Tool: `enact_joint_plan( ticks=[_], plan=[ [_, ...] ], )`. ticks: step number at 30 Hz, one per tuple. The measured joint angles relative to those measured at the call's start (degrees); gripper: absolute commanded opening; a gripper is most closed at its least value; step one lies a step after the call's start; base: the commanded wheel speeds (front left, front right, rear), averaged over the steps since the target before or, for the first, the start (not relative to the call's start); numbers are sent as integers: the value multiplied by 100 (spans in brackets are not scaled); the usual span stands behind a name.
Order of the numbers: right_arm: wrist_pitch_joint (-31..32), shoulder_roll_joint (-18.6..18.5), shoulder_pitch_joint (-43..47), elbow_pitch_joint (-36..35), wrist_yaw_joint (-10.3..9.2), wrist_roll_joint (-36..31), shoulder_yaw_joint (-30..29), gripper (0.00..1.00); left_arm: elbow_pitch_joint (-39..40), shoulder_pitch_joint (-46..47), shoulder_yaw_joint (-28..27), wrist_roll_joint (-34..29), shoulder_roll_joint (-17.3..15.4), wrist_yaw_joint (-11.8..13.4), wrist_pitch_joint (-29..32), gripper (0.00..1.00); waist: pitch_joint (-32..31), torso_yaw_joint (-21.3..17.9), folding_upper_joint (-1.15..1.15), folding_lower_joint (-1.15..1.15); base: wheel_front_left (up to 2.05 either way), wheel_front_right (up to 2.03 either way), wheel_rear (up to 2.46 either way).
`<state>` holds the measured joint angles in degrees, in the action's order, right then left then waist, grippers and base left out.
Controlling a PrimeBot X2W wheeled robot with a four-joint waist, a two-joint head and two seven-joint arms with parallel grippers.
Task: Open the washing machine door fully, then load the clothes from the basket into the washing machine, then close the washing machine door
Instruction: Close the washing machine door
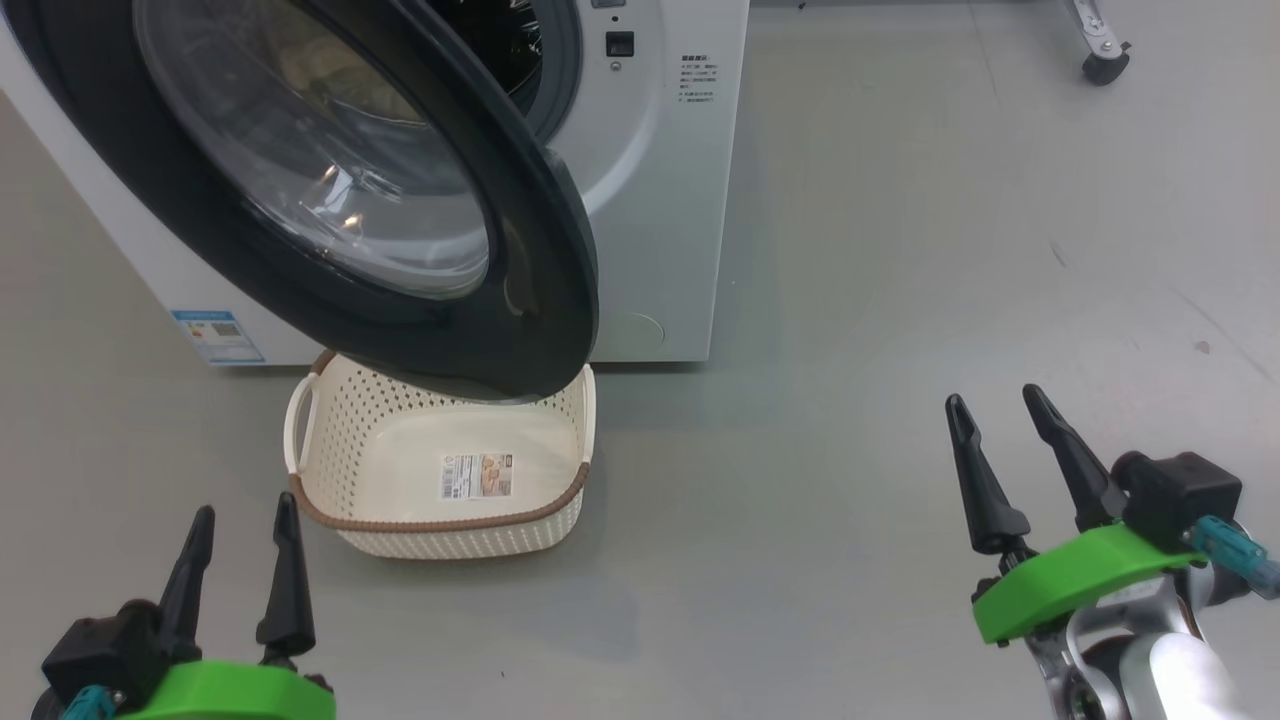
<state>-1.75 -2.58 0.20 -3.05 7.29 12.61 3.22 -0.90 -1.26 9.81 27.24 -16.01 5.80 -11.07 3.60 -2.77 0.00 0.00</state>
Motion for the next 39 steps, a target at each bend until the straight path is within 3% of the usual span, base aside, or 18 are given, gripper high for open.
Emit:
enact_joint_plan(
  ticks=[16, 17, 18, 20, 27, 39],
  plan=[
    [33, 0, 23, -3, 0, 25, -5, 100, 3, -12, 125, 4, 2, 48, 0, 100, 6, 21, 0, 0, 0, 0, 0],
    [33, 0, 23, -3, 0, 25, -15, 80, 3, -12, 136, 4, 2, 48, 0, 100, 11, 29, 0, 0, 0, 0, 0],
    [33, 0, 23, -3, 0, 25, -30, 48, 2, -11, 146, 4, 2, 47, 0, 100, 16, 42, 0, 0, 0, 0, 0],
    [33, 0, 23, -2, 0, 30, -56, 0, -2, -9, 156, 4, 2, 46, 0, 100, 26, 74, 0, 0, 0, 0, 0],
    [32, 0, -73, 43, 0, 51, -43, 0, -15, 15, 238, 4, 2, 25, 0, 100, 44, 217, 0, 1, 0, 0, 0],
    [-108, -2, -983, 568, 0, 259, 342, 0, -33, 229, 470, 0, 21, -75, 0, 100, 124, 559, 0, 1, 0, 0, 0]
  ],
)
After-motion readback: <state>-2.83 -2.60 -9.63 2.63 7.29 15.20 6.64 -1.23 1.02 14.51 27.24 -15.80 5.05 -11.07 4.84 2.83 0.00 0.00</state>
